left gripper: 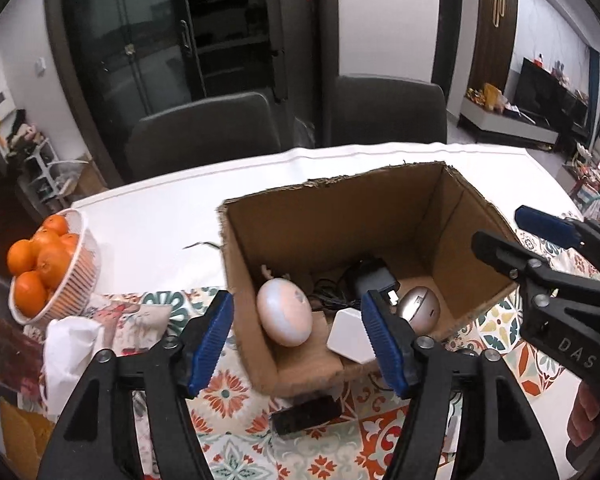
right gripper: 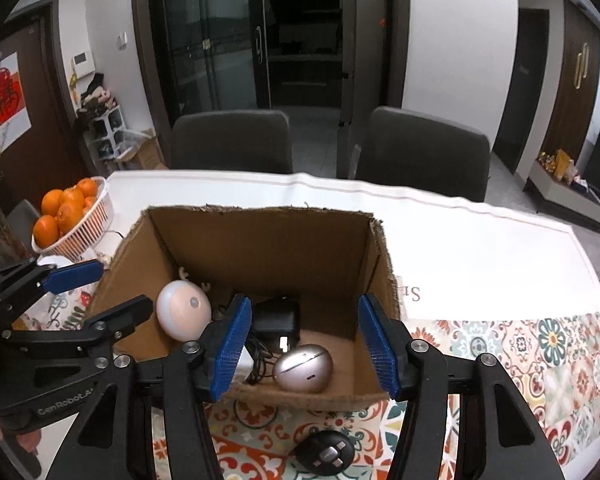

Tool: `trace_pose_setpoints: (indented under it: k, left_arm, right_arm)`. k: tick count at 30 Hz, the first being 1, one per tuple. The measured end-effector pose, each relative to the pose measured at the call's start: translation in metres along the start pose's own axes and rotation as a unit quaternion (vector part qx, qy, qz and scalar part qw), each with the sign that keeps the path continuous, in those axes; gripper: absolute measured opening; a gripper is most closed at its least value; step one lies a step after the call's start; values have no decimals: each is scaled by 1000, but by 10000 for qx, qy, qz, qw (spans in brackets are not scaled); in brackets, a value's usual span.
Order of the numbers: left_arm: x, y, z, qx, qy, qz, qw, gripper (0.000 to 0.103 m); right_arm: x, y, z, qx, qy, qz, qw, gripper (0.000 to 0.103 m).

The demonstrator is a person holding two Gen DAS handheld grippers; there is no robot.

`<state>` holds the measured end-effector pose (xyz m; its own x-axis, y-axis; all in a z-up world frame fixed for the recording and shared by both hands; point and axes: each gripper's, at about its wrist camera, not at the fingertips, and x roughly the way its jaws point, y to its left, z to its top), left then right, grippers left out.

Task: Organize rigid objects
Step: 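Open the right tool dropping the silver mouse into the box while the left tool releases the charger, then withdraw both tools from the box, then grasp the black rectangular device with the left tool while the right tool grasps the black round gadget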

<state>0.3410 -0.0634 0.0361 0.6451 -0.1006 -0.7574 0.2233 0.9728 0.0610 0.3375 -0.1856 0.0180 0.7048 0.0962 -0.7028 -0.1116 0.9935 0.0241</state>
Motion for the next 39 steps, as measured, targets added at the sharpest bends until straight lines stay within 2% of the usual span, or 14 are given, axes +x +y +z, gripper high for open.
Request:
trace_pose_setpoints:
  k: [8,10,17,22,39]
  left_arm:
    - [-34,5,-21,-249,-479,227,9983,72]
    - [-43,6,-27,-335,-612,298,9971,80]
    - [-55,2,-46,-425,-751,425,9954,92]
    - [-50,0,-62,-490,-692,482,9952,98]
    - [-16,0,-110,-642,-63,518,9966,100]
  right_arm:
    - [-39,6,-16,16,-579,-165,9982,63]
    - [-46,6,-20,46,-675,-161,9976,69]
    - [-60,3,-36,221,-891,-267,9954,85]
    - [-65,2,-53,253,-985,-457,9938,95]
    - [-40,0,-96,284,-524,-657,9961,96]
